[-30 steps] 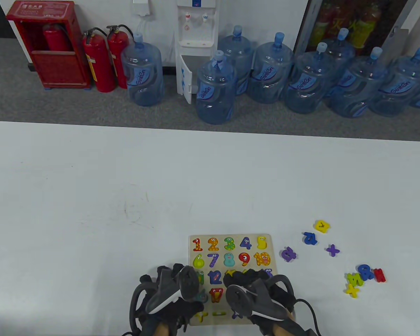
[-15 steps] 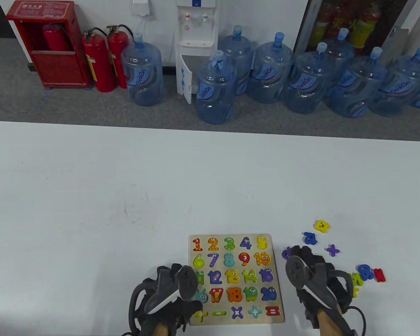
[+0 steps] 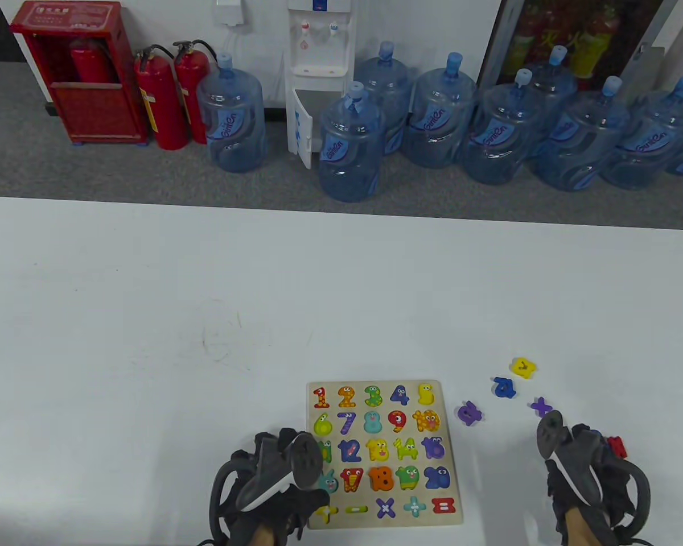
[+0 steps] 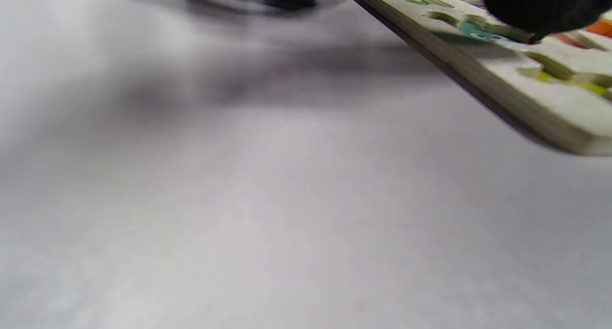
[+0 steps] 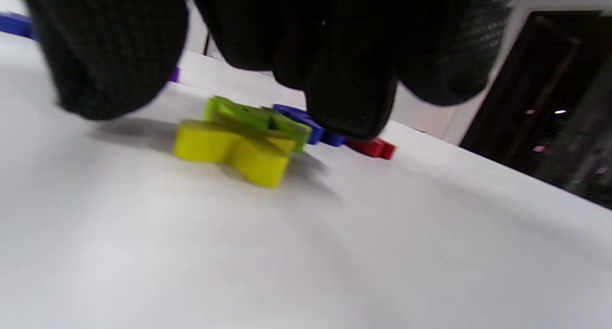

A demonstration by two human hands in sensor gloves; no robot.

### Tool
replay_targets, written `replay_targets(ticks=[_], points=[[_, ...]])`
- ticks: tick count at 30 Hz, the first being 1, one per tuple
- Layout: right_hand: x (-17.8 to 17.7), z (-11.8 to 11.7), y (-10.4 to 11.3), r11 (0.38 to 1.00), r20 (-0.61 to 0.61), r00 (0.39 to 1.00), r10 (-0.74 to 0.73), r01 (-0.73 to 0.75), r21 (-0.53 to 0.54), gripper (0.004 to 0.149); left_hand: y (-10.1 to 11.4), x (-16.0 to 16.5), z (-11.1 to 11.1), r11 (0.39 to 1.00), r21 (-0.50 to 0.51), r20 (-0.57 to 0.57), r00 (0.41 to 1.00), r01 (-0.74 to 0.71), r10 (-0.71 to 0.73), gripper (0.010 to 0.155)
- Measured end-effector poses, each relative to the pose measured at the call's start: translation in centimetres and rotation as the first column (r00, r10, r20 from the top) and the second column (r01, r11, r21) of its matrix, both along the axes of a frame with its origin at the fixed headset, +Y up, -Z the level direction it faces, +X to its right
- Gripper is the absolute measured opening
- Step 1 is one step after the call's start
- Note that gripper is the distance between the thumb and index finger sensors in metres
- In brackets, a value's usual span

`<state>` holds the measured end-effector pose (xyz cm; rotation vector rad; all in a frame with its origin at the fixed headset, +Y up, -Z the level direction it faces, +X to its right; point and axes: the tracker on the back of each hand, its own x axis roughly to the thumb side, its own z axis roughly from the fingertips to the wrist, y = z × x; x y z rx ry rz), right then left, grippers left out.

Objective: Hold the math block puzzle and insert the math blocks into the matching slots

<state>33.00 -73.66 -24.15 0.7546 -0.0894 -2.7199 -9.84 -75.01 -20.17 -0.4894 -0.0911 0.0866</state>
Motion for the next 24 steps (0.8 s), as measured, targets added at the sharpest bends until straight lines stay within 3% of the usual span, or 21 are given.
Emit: replay_targets(ticks=[2,5,11,18,21,24], points=[[0.2,0.1,0.0,1.0,0.04,0.999,0.01,-0.01,0.012,0.072,0.0,0.1,0.0,1.0,0.001,0.003,1.0,0.01,-0.01,0.09],[0.7,0.0,-0.7,0.998,0.073,0.997,-0.016,0.021,-0.066,0.07,0.0,0.1,0.1,1.0,-0.001,0.004,1.0,0.014,-0.014,0.09],[0.1,-0.2,-0.6,0.999,0.036,0.999,-0.027,0.028,-0.027,0.06,0.0,0.2,0.1,1.0,0.003,0.006,1.0,0.018,-0.018,0.089],[-0.5,0.1,-0.3,0.989,-0.036,0.99,-0.135,0.132,-0.068,0.067,0.0,0.2,0.1,1.0,0.002,0.004,1.0,0.009,-0.009,0.089],[-1.5,0.4,0.0,0.99,-0.078,0.988,-0.133,0.13,-0.046,0.066,0.0,0.2,0.0,1.0,0.01,0.005,1.0,0.007,-0.008,0.089],[-2.3,0.4,-0.1,0.996,-0.037,0.996,-0.075,0.073,-0.059,0.067,-0.1,0.3,0.0,1.0,0.012,0.009,1.0,0.006,-0.006,0.088]])
